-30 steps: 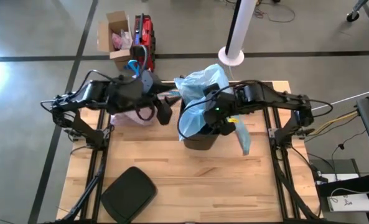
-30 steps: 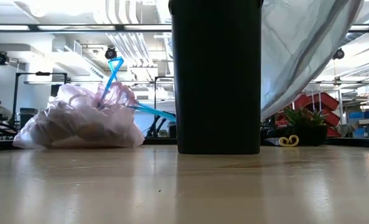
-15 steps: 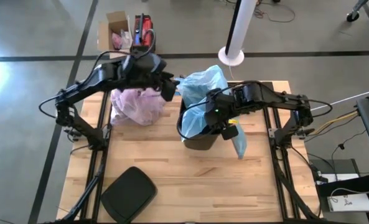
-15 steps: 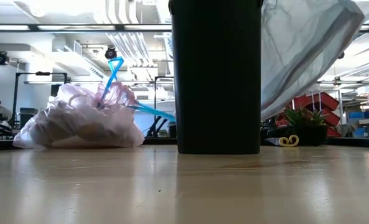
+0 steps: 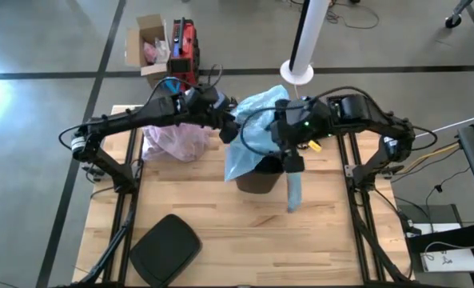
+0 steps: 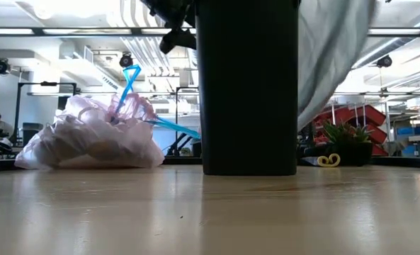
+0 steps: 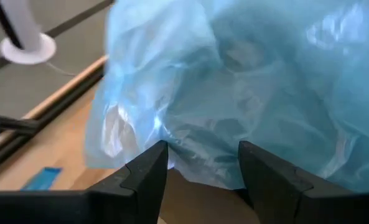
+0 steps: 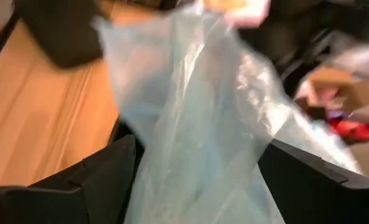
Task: Place trash/remove bag and relplace
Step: Insert the blue trash bag into the trash bin
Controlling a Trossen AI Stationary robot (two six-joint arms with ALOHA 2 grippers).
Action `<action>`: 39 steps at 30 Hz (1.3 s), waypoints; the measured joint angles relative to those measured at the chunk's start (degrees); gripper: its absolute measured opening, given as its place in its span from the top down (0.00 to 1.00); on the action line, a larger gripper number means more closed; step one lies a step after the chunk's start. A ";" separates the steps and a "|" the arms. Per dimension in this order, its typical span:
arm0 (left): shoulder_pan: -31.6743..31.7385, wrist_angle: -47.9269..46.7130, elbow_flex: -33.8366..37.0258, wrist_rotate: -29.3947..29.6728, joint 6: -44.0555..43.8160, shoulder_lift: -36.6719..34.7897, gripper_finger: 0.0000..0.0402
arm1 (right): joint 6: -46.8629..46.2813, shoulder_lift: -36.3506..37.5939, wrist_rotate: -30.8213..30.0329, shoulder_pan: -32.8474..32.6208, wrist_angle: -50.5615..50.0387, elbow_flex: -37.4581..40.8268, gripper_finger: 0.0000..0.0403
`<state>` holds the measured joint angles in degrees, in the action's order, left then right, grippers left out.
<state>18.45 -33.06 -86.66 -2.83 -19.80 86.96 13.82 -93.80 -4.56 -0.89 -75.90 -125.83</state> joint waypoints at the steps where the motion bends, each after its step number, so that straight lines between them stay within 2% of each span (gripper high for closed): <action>1: -0.42 0.77 0.43 -0.54 0.00 0.00 0.54 | -0.12 -0.01 -0.39 0.19 1.99 -0.01 0.21; 6: -3.90 3.84 1.32 -1.76 3.48 0.00 0.54 | -0.46 -1.07 -1.99 1.55 9.87 1.08 0.22; 11: -5.81 3.72 0.56 -2.22 6.90 0.00 0.55 | 0.83 -3.02 -0.23 2.45 5.47 2.12 0.27; 18: -4.78 3.04 -1.98 -0.94 8.96 -1.84 0.54 | 0.73 -3.10 10.14 2.41 -2.97 4.93 0.37; 25: -4.19 4.00 -6.21 -0.70 9.60 -3.97 0.53 | 1.20 -2.97 18.63 2.43 -3.38 9.18 0.57; 34: -7.13 4.06 -7.61 -0.78 6.69 -5.49 0.57 | 5.81 -2.86 19.56 2.56 -4.47 17.47 0.92; 37: -8.39 3.98 -7.55 -0.79 5.63 -5.57 0.57 | 7.24 -2.79 19.54 2.54 -4.74 19.08 0.96; 39: -8.97 3.94 -7.49 -0.76 5.14 -5.57 0.57 | 7.28 -2.46 19.56 2.54 -4.91 19.29 0.94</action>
<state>9.48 -29.12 -94.15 -3.59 -14.65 81.38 21.10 -96.26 15.00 1.65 -80.81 -106.54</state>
